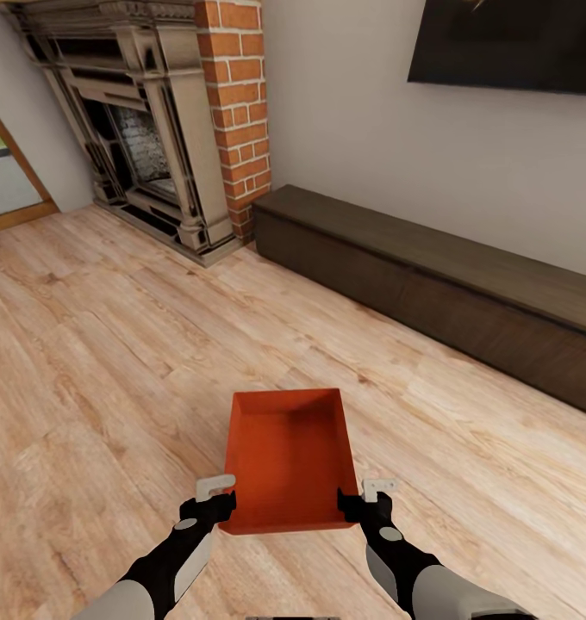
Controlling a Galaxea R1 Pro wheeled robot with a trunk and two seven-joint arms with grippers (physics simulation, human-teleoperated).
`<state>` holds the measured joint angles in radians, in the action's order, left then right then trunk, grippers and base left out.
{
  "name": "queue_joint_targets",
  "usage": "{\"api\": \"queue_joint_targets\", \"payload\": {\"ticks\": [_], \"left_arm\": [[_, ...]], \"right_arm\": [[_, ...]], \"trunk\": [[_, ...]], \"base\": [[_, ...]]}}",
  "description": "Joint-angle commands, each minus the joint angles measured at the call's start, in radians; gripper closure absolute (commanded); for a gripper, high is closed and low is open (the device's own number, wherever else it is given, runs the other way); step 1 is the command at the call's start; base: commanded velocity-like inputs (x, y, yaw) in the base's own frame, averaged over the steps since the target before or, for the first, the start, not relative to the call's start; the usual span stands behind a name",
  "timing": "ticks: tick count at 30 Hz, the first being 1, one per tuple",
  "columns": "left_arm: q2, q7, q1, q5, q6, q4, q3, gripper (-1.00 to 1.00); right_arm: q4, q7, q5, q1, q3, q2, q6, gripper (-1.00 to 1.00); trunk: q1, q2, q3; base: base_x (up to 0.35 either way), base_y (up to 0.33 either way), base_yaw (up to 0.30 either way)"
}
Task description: Move the two storage containers from the living room to the garage. In the garage, place one container on the floor and stack the other container on top of it (either order is fine).
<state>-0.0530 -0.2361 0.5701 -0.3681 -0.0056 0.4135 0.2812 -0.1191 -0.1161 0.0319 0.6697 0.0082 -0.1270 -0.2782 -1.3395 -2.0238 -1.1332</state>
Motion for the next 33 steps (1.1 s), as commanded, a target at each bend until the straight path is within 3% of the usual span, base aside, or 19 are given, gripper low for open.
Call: {"api": "queue_joint_targets", "payload": {"ticks": [1, 5, 18, 33], "left_arm": [[0.001, -0.008, 0.001, -0.008, -0.001, 0.001, 0.009, -1.00], [0.001, -0.008, 0.001, -0.009, -0.001, 0.001, 0.009, -1.00], [0.000, -0.014, 0.001, -0.009, -0.002, 0.001, 0.007, -1.00], [0.001, -0.015, 0.001, -0.008, -0.002, 0.001, 0.008, -1.00]], "right_arm": [[0.001, -0.005, 0.003, 0.001, 0.001, 0.000, -0.002, -1.00], [0.001, -0.005, 0.004, 0.000, 0.001, 0.000, -0.002, -1.00], [0.001, -0.005, 0.005, 0.001, 0.001, 0.000, -0.002, -1.00], [0.001, -0.005, 0.006, 0.001, 0.002, 0.000, -0.002, -1.00]], "trunk": [[-0.004, -0.008, -0.004], [-0.019, -0.036, -0.016], [-0.019, -0.036, -0.016], [-0.019, -0.036, -0.016]], "base": [[0.000, 0.000, 0.000], [0.000, 0.000, 0.000], [0.005, 0.000, 0.000], [0.182, 0.000, 0.000]]}}
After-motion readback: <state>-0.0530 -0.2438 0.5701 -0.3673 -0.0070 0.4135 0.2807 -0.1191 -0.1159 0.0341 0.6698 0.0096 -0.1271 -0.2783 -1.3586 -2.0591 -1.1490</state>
